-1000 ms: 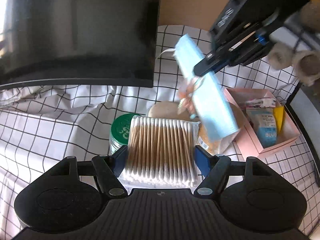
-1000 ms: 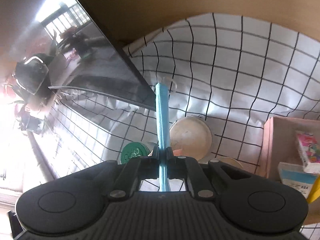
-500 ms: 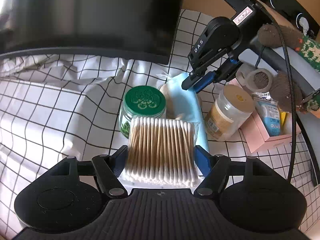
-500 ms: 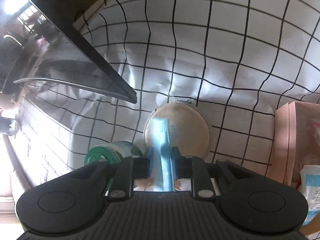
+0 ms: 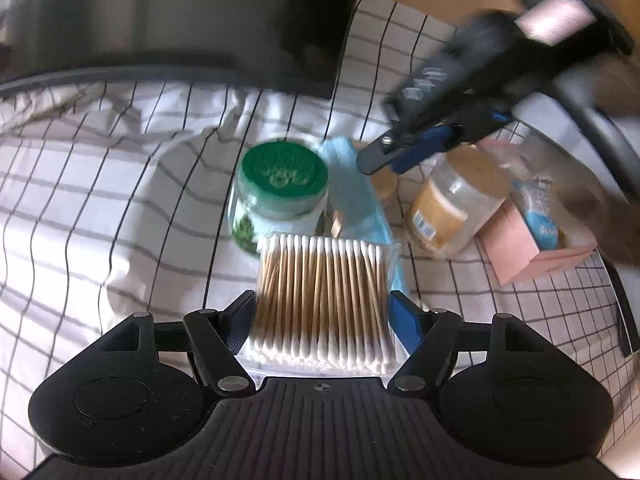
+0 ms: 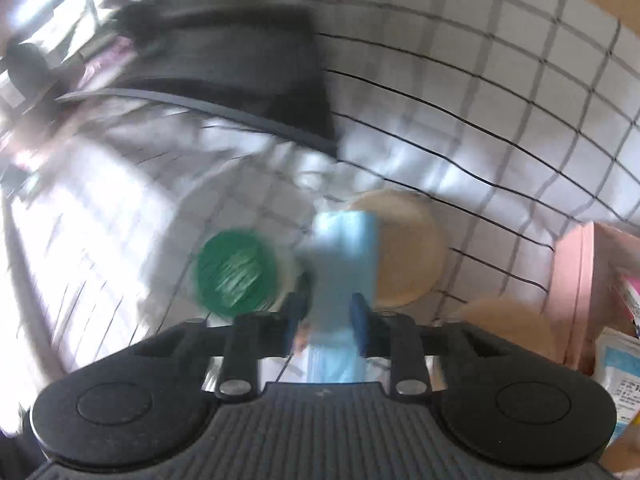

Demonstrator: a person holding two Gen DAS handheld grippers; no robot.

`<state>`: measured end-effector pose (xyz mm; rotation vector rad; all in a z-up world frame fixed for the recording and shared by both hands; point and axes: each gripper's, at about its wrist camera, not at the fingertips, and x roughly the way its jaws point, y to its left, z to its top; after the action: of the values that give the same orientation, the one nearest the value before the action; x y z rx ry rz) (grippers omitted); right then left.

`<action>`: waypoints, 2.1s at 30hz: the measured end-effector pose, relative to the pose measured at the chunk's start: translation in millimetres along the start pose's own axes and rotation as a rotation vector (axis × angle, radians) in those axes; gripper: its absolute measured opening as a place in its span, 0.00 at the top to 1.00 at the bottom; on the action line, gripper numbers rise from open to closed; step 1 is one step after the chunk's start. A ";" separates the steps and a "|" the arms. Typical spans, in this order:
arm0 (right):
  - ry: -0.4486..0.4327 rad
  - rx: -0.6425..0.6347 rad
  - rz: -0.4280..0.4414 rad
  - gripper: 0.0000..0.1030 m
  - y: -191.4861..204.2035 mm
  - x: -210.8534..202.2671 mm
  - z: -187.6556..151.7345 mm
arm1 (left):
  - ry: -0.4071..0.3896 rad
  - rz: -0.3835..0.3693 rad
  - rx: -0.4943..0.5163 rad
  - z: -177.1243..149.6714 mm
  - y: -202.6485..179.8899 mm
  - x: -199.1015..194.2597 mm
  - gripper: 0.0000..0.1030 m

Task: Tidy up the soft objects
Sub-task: 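Lift the blue face mask with the right tool, pulling it free of the jars, then carry the mask over the pink box and open the right tool to drop it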

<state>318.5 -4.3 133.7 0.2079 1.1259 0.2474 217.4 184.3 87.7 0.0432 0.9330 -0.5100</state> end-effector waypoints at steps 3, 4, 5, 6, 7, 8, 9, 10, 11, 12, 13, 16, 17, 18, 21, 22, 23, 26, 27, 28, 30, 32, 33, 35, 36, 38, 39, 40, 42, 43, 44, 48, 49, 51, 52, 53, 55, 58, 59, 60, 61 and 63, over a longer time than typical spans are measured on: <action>-0.134 -0.142 -0.008 0.56 20.9 -10.2 -45.5 | 0.031 0.020 -0.027 -8.5 10.0 7.1 0.26; -0.163 -0.179 -0.027 0.55 27.0 -9.3 -57.6 | 0.042 0.032 -0.036 -10.5 13.5 9.9 0.26; -0.187 -0.212 -0.048 0.55 31.6 -6.7 -69.0 | 0.050 0.043 -0.045 -11.9 16.6 11.7 0.26; -0.206 -0.231 -0.077 0.55 34.9 -1.7 -78.6 | 0.055 0.052 -0.053 -13.3 19.8 12.9 0.26; -0.212 -0.233 -0.098 0.55 36.1 3.5 -84.3 | 0.059 0.060 -0.060 -14.3 22.7 13.9 0.26; -0.214 -0.225 -0.118 0.55 35.8 8.3 -88.0 | 0.064 0.069 -0.064 -15.1 24.9 14.6 0.26; -0.212 -0.203 -0.127 0.55 33.5 14.0 -90.6 | 0.067 0.076 -0.063 -16.0 26.9 14.7 0.26; -0.209 -0.175 -0.126 0.55 29.6 18.9 -91.8 | 0.070 0.083 -0.060 -16.5 27.7 14.7 0.26; -0.208 -0.144 -0.118 0.55 26.5 23.5 -92.7 | 0.074 0.088 -0.057 -17.4 27.6 14.4 0.26; -0.206 -0.118 -0.104 0.55 22.6 27.1 -94.1 | 0.078 0.091 -0.052 -18.0 27.6 14.2 0.26; -0.202 -0.104 -0.093 0.55 19.9 30.8 -95.4 | 0.082 0.094 -0.049 -17.8 27.6 14.2 0.26; -0.186 -0.109 -0.102 0.55 23.0 42.5 -98.8 | 0.092 0.098 -0.039 -18.8 26.2 15.1 0.26; -0.179 -0.116 -0.114 0.55 24.2 45.2 -100.3 | 0.094 0.099 -0.035 -19.2 24.7 14.9 0.26; -0.176 -0.118 -0.126 0.55 24.8 48.3 -101.0 | 0.096 0.098 -0.030 -19.3 23.9 14.8 0.26; -0.170 -0.099 -0.132 0.55 20.2 52.8 -103.1 | 0.100 0.097 -0.022 -19.1 21.7 15.7 0.26; -0.168 -0.090 -0.131 0.55 17.6 53.5 -103.7 | 0.099 0.097 -0.019 -19.1 20.4 15.6 0.26; -0.165 -0.081 -0.131 0.55 15.3 54.7 -104.2 | 0.099 0.096 -0.017 -19.2 18.9 15.5 0.26; -0.156 -0.056 -0.121 0.65 7.9 53.0 -106.5 | 0.096 0.087 -0.006 -18.7 15.1 14.5 0.26; -0.150 -0.059 -0.113 0.86 7.2 50.8 -107.5 | 0.094 0.084 -0.004 -18.2 14.0 14.3 0.26; -0.148 -0.065 -0.105 0.95 7.7 47.6 -108.7 | 0.092 0.080 -0.002 -17.4 13.2 14.2 0.26; -0.170 -0.077 -0.088 0.95 9.5 34.6 -111.6 | 0.085 0.074 0.000 -15.6 9.9 13.7 0.26; -0.202 -0.083 -0.079 0.95 12.2 18.9 -112.3 | 0.074 0.065 0.006 -12.7 5.2 12.2 0.26; -0.220 -0.082 -0.070 0.95 12.5 9.5 -111.9 | 0.069 0.061 0.010 -11.0 3.0 11.2 0.26; -0.251 -0.072 -0.048 0.95 11.7 -7.8 -109.2 | 0.056 0.055 0.018 -6.6 -1.7 9.0 0.26; -0.266 -0.066 -0.039 0.95 11.0 -16.9 -107.1 | 0.048 0.052 0.023 -4.3 -3.9 7.7 0.26; -0.285 -0.057 -0.017 0.95 9.6 -33.9 -102.2 | 0.027 0.049 0.033 2.4 -9.2 3.3 0.26; -0.294 -0.053 -0.007 0.95 9.0 -42.3 -98.9 | 0.013 0.047 0.041 7.9 -12.7 0.4 0.26; -0.303 -0.051 -0.001 0.95 8.1 -50.1 -95.2 | 0.000 0.045 0.050 13.9 -14.7 -1.2 0.26; -0.321 -0.045 0.017 0.95 4.4 -68.3 -87.8 | -0.040 0.042 0.067 25.8 -22.3 -7.4 0.26; -0.327 -0.042 0.023 0.95 2.7 -75.0 -83.8 | -0.060 0.039 0.074 32.3 -26.3 -10.3 0.26; -0.334 -0.039 0.029 0.95 0.2 -84.1 -80.4 | -0.079 0.037 0.079 39.1 -30.3 -13.0 0.26; -0.373 -0.044 0.016 0.95 -10.3 -118.1 -75.1 | -0.138 0.036 0.090 62.7 -49.5 -22.2 0.26; -0.386 -0.048 0.009 0.95 -13.3 -124.7 -73.8 | -0.152 0.036 0.096 67.1 -54.6 -24.7 0.26; -0.421 -0.057 -0.012 0.95 -22.5 -143.7 -75.6 | -0.178 0.035 0.110 75.8 -68.7 -28.7 0.26; -0.437 -0.060 -0.020 0.95 -29.6 -154.1 -78.0 | -0.189 0.033 0.118 80.0 -77.3 -30.3 0.26; -0.453 -0.059 -0.029 0.95 -36.7 -164.0 -80.0 | -0.197 0.030 0.128 83.0 -86.3 -31.5 0.26; -0.477 -0.056 -0.044 0.95 -50.5 -180.7 -84.6 | -0.210 0.023 0.149 89.2 -106.3 -32.3 0.26; -0.506 -0.051 -0.070 0.95 -74.2 -202.8 -94.4 | -0.226 0.003 0.177 94.0 -136.1 -32.4 0.26; -0.513 -0.047 -0.079 0.95 -82.8 -208.3 -98.7 | -0.230 -0.003 0.185 94.2 -146.9 -32.0 0.26; -0.518 -0.037 -0.088 0.95 -93.7 -214.2 -103.4 | -0.234 -0.011 0.191 94.7 -157.7 -31.0 0.26; -0.519 -0.029 -0.092 0.95 -103.4 -217.2 -107.1 | -0.237 -0.019 0.195 95.4 -167.5 -29.0 0.26; -0.521 -0.010 -0.096 0.95 -124.2 -224.2 -116.0 | -0.239 -0.031 0.200 94.0 -186.1 -22.5 0.26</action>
<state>132.8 -185.2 243.1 0.1941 0.6153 0.1024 196.2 5.7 195.5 0.1460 0.6479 -0.6214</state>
